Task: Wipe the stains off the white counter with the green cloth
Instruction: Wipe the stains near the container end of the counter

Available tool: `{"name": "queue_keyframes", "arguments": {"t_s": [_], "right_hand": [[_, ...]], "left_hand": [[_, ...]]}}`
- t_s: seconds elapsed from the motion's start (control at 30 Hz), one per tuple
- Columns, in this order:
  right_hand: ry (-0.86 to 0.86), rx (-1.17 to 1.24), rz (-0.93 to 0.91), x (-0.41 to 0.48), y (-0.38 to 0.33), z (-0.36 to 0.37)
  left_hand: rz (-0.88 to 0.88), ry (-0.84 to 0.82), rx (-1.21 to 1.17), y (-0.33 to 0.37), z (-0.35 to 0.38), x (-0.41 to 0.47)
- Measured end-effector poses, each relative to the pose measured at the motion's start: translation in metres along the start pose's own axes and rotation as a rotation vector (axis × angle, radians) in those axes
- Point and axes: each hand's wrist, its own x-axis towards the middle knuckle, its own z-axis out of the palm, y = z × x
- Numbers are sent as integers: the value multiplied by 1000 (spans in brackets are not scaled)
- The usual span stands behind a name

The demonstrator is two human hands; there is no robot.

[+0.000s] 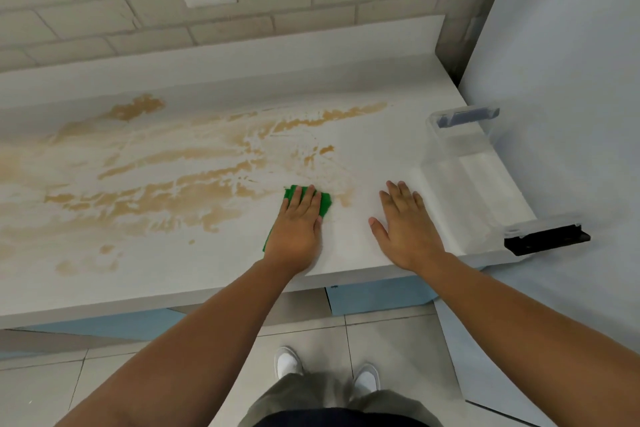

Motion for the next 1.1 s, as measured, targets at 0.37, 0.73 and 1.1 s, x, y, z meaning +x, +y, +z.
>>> {"name": "queue_keyframes", "arguments": {"t_s": [0.37,0.73,1.1], "right_hand": [[-74,-102,6,1,-1,3],[-92,-103,-9,1,1,3],[-91,-125,-9,1,2,4]], "left_hand": [[-19,-45,38,-63,-15,-39],[62,-115,99,-7,-5,6],[130,-108,82,-65,-17,-20]]}}
